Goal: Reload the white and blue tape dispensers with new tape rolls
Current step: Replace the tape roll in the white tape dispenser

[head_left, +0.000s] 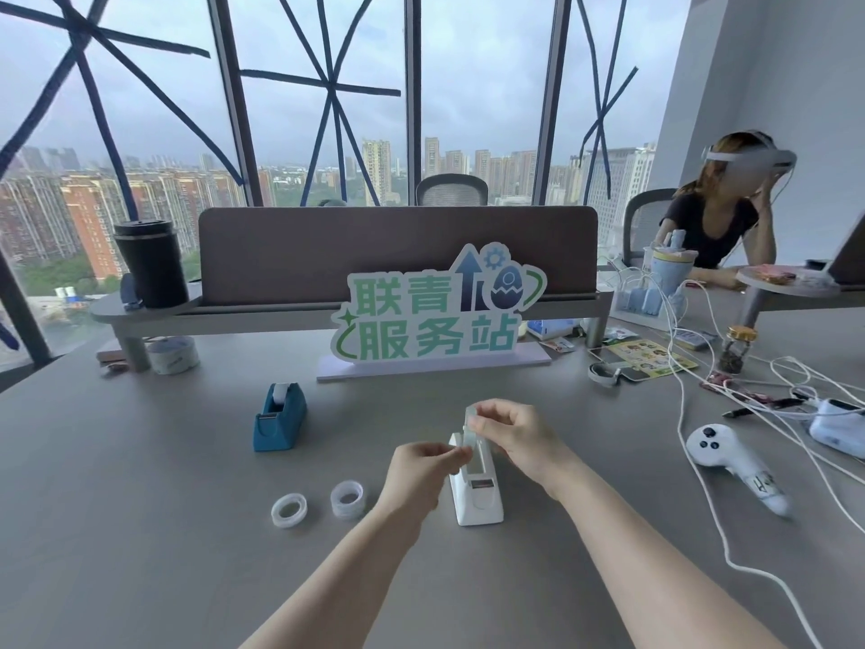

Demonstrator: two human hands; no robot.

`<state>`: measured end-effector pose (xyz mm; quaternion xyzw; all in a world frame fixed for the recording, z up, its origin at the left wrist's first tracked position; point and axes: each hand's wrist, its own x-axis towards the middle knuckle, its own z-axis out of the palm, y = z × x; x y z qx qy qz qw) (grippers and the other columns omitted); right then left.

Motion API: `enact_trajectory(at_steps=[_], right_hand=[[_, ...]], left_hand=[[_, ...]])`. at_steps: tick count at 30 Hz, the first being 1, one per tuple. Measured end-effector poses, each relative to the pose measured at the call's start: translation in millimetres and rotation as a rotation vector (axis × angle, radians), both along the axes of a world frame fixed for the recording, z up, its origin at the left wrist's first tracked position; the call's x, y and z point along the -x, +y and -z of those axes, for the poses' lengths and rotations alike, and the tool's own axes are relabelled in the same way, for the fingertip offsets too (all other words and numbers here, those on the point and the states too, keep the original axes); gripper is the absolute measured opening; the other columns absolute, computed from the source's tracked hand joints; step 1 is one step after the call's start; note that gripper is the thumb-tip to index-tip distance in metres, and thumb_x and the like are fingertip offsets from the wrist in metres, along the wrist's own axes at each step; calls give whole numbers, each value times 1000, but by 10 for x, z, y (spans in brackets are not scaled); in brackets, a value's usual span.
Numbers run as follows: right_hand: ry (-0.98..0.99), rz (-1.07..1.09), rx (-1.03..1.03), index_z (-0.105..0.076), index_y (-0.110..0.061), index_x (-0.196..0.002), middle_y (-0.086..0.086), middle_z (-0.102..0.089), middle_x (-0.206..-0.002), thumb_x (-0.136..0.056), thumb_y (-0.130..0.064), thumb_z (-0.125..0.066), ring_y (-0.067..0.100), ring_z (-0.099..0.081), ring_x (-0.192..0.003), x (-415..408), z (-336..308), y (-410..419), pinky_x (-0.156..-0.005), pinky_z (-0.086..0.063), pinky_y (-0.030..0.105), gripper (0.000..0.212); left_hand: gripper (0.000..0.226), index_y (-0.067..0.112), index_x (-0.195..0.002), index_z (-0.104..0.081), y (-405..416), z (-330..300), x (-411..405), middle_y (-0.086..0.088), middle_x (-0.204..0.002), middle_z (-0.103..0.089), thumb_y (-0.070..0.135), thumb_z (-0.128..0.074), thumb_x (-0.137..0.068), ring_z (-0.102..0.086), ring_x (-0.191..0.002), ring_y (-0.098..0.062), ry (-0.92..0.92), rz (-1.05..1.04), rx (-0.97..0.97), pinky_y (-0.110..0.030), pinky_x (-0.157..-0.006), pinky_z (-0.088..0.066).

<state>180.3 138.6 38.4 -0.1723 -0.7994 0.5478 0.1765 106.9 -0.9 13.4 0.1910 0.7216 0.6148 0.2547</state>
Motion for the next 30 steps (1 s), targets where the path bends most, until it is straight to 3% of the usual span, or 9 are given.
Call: enact_trajectory(at_steps=[4,9,17,22,30], right_hand=[[-25,-72,-72,-65,-31,-119,-8,-57,-79,-93,-26,-61,-4,-52,-61,24,9,81,-68,-39,17,28],[-57,-106,-159,-66,-30,-110,-8,-57,-87,-92,-21,-62,4,-52,-77,137,45,196,-81,-42,25,20],[-183,-175,-264,-64,-28,-120,-3,-58,-106,-92,-24,-63,10,-52,-98,262,162,372,-92,-39,23,28],[-195,-198,-287,-65,-28,-121,-13,-55,-97,-92,-25,-64,3,-51,-86,284,171,413,-89,-37,21,29],[-174,-186,-349,-64,-29,-122,-12,-56,-100,-93,-26,-63,-4,-46,-69,273,183,384,-78,-36,17,30]], left_hand=[[16,16,-66,-64,59,8,-5,4,-62,-49,24,-73,-76,-32,-47,-11,-54,-1,3,-20,-43,-24],[15,15,-64,-62,130,6,3,4,-59,-47,21,-73,-73,-33,-48,-13,-65,-41,22,-20,-42,-24],[12,12,-66,-64,210,42,16,5,-50,-43,15,-73,-73,-31,-39,-9,-90,-57,53,-21,-42,-22],[16,12,-61,-60,224,13,-35,12,-32,-37,13,-70,-74,-33,-37,-8,-60,-46,54,-21,-43,-26],[10,10,-67,-64,190,31,-84,12,-31,-41,14,-70,-75,-35,-29,-3,-54,-57,24,-21,-45,-27]])
